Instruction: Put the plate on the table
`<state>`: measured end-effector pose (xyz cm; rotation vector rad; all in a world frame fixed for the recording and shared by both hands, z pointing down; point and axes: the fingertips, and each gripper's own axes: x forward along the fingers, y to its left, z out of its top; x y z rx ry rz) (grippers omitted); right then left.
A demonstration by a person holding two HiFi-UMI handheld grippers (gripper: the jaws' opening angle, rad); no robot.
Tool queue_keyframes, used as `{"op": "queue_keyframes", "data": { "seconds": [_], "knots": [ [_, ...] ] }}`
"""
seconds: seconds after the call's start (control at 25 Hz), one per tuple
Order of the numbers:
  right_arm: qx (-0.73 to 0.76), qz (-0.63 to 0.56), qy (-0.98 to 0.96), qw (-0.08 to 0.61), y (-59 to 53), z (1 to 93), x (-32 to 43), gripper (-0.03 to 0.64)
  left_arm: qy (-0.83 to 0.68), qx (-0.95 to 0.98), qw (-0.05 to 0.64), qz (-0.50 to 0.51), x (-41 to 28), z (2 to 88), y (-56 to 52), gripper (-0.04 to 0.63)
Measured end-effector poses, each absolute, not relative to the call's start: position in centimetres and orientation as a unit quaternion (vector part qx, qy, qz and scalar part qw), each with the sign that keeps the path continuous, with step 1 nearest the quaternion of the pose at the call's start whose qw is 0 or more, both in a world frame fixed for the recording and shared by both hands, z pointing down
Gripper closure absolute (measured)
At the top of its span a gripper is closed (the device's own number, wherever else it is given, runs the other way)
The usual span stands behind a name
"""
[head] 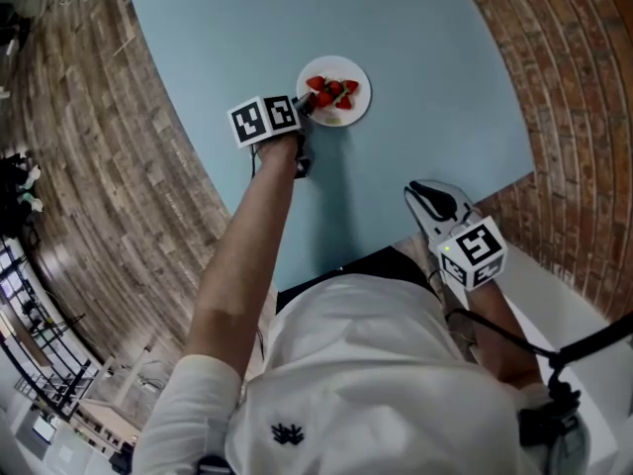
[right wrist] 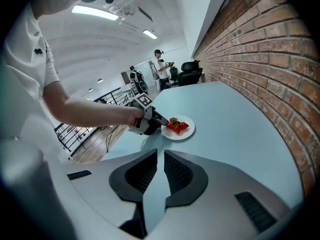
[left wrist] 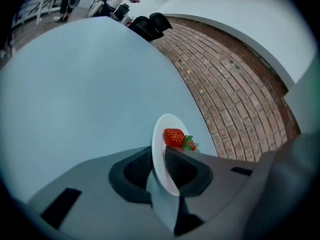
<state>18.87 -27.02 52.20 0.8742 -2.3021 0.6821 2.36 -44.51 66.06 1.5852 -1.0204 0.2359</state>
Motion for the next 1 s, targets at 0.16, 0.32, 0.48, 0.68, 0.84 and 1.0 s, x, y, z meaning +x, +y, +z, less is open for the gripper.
{"op": "queue_keyframes", "data": {
  "seconds": [0.16,0.32,0.48,0.68,0.84,1.0],
  "knots": [
    [0.327,0.254,-0.863,0.291,-27.6,52.0,18.5,0.571,-0.452,0.694,0.54,0.151,2.2,65.9,-44.6,0.517],
    [0.326,0.253,-0.863,0.292,-27.5,52.2,18.7,0.571,-0.475,0.698,0.508,0.173,2.1,65.7,-44.5,0.475],
    [0.328,0.251,-0.864,0.288,-27.2,52.2,19.0,0.571,-0.486,0.698,0.493,0.181,2.1,65.5,-43.9,0.473],
    [0.331,0.243,-0.867,0.282,-26.7,52.1,18.4,0.571,-0.491,0.715,0.462,0.185,0.9,63.7,-42.9,0.474],
    [0.331,0.231,-0.873,0.274,-26.2,51.4,17.1,0.571,-0.483,0.747,0.422,0.176,-0.2,60.3,-41.5,0.474],
    [0.332,0.214,-0.88,0.265,-24.7,50.2,15.8,0.571,-0.462,0.786,0.381,0.155,-1.0,55.6,-38.2,0.474]
  ]
}}
